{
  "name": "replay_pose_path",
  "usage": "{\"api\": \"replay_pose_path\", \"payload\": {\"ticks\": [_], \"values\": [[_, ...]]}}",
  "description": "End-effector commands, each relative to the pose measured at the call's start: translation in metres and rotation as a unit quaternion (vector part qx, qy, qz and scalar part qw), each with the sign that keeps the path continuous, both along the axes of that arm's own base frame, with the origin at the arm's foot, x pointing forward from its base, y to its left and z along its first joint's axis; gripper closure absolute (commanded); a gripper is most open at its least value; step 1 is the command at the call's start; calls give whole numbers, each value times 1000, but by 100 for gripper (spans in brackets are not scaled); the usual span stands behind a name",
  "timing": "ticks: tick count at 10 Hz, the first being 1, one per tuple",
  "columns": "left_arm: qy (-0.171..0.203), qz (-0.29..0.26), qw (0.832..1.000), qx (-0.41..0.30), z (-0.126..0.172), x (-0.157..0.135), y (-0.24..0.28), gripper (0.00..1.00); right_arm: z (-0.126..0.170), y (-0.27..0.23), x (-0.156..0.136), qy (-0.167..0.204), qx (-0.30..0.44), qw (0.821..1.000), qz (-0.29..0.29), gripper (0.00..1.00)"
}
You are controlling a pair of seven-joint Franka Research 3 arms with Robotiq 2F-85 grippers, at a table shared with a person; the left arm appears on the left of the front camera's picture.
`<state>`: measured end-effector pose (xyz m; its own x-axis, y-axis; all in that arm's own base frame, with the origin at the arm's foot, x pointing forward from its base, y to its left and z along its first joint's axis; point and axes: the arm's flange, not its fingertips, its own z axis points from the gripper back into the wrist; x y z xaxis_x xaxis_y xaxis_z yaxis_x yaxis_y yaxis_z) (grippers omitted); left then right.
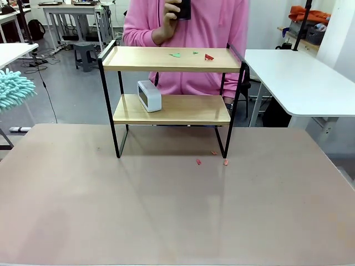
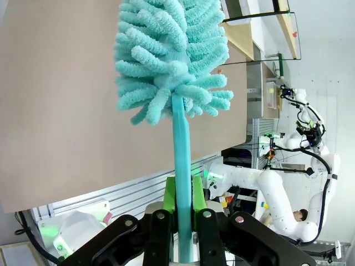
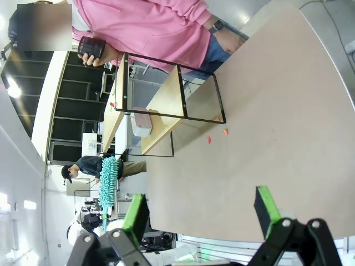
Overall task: Clean the shelf.
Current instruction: Clean the remaining tier of the Shelf with the Duster once objects are removed.
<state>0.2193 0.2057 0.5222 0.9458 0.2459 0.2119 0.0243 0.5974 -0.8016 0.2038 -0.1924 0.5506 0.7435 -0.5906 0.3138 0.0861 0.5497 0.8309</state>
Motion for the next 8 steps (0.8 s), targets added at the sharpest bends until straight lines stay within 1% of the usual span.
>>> {"api": "replay_pose_path", "payload": {"ticks": [1,2,3,4,5,6,7,8], "values": [[4,42,999,33,23,9,-11,88,1,0,1,-18,4,1000,6,0],[-36,22,999,13,60,19,-28,88,1,0,1,-18,4,1000,6,0],[-89,25,995,24,105,34,-53,88,1,0,1,-18,4,1000,6,0],[-125,19,992,27,141,44,-79,88,1,0,1,-18,4,1000,6,0],[-143,-4,989,29,166,51,-109,88,1,0,1,-18,4,1000,6,0],[-138,-18,990,37,178,59,-139,88,1,0,1,-18,4,1000,6,0],[-127,-65,989,49,180,65,-172,88,1,0,1,-18,4,1000,6,0],[-83,-108,989,54,172,68,-194,88,1,0,1,-18,4,1000,6,0]]}}
